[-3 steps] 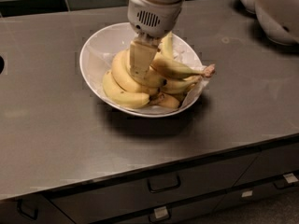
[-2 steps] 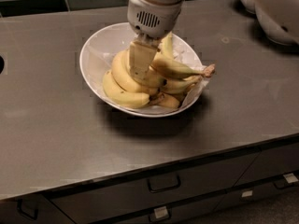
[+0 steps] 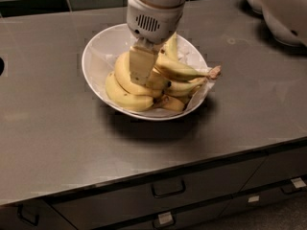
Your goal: Pick banana from white bowl
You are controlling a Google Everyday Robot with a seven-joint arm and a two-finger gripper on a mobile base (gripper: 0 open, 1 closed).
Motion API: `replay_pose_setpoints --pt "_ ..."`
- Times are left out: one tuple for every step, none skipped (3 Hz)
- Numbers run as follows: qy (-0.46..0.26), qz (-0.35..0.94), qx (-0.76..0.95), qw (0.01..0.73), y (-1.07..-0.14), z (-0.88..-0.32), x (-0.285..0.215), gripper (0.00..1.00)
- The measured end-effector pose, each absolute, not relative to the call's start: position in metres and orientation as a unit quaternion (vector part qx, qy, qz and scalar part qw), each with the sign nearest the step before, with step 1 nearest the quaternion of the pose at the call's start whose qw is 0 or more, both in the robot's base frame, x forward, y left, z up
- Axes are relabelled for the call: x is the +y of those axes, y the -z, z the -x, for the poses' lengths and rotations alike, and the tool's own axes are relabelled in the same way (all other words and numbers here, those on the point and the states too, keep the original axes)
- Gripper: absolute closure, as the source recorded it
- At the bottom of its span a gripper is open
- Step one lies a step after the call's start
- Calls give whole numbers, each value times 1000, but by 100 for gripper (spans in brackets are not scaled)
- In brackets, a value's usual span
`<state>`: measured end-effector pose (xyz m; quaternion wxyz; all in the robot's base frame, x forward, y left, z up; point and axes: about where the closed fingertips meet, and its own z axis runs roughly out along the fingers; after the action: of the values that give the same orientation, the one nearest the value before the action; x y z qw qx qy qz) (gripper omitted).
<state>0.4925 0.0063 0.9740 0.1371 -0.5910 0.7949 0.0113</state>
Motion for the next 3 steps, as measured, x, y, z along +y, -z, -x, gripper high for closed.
replay_pose_setpoints --pt "-12 591 795 136 -974 -492 6 46" --pt "-15 586 800 129 -967 -493 5 46" --pt "-17 585 801 125 -964 -493 4 46"
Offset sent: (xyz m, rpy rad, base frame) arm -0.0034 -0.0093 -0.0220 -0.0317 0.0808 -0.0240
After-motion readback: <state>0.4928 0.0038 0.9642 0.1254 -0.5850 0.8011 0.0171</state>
